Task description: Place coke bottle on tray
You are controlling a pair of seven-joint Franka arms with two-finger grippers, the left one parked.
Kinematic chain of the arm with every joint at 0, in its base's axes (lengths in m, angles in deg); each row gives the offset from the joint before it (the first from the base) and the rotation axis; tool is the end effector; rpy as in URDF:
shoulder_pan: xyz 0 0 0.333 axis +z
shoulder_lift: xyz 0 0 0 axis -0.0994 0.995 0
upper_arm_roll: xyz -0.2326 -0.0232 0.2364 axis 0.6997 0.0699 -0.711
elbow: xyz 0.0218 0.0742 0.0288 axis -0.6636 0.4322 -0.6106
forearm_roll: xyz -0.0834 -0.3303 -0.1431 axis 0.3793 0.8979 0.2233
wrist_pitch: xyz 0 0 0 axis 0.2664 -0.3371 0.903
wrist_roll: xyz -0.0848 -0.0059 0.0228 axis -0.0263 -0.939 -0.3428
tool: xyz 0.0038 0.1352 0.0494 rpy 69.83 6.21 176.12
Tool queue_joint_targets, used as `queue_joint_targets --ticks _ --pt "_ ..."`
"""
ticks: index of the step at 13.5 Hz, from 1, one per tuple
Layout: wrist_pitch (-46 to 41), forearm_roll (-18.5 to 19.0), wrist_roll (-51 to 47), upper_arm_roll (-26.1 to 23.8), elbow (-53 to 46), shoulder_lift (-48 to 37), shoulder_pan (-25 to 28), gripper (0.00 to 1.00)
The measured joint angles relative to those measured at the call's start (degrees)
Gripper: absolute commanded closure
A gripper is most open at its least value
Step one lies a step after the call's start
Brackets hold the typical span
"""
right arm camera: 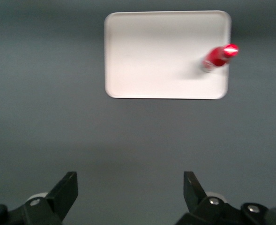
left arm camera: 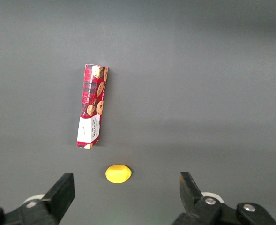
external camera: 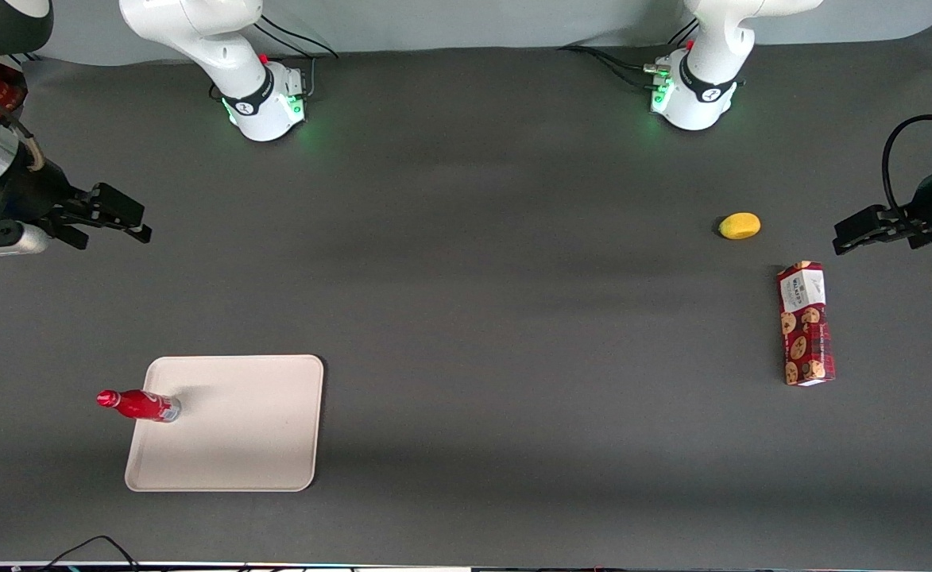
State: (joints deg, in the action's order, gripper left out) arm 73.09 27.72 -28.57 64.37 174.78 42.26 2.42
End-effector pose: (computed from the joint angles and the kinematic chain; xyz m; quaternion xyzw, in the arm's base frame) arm 0.5244 0.0393 0.5980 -0.9995 0.0176 -0.0213 0.0154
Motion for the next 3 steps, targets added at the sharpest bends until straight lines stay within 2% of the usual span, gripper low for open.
queue_joint_targets --ticks 1,3 --pt "-0.01 1.72 -0.91 -0.32 0.04 0.02 -0.06 0.00" --pt "0.00 2.89 -1.83 -1.22 0.14 0.14 -0.06 0.00"
